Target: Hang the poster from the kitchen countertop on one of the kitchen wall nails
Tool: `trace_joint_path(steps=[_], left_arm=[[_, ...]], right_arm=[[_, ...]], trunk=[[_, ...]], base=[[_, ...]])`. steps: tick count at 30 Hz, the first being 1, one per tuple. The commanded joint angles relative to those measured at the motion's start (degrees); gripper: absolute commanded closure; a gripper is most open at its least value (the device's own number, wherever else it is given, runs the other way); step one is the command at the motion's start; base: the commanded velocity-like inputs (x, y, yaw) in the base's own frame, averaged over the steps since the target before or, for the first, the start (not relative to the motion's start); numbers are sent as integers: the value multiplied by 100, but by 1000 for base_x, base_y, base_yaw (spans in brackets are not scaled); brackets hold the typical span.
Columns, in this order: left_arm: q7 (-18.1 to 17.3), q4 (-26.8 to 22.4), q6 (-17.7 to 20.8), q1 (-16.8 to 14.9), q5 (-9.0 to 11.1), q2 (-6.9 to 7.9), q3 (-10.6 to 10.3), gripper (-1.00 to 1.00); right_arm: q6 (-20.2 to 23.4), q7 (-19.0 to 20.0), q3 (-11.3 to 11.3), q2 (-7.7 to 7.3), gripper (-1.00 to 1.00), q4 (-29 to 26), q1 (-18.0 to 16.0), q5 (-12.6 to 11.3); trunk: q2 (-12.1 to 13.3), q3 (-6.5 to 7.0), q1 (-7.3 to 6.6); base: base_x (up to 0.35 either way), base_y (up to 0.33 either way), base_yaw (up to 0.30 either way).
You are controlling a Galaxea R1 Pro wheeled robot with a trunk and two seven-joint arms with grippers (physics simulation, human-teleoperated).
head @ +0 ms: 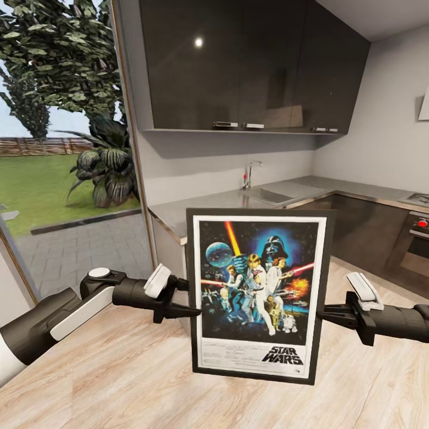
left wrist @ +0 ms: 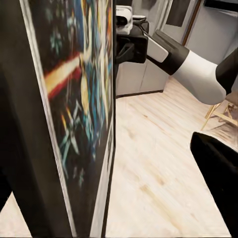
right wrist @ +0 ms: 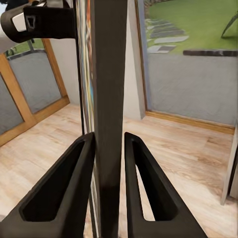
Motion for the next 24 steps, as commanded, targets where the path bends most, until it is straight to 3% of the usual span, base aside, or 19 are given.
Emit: trace_joint_path(steps=[1, 17, 21, 24], left_arm=[[2, 0, 55, -10, 60, 5, -16, -100], [2, 0, 55, -10, 60, 28, -9, -100], [2, 0, 52, -10, 60, 89, -8, -100], [2, 0, 45, -10, 60, 227, -10, -100]], right_arm=[[74, 22, 0, -2, 100, 0, -4, -10], [77, 22, 0, -2, 100, 0, -4, -11], [80, 20, 0, -2, 100, 0, -4, -12], [82, 16, 0, -2, 100, 0, -4, -11]], trunk=[[-4, -7, 0], [-4, -7, 0], [-4, -7, 0], [-4, -7, 0]], base=[[0, 0, 0], [0, 0, 0], [0, 0, 0], [0, 0, 0]])
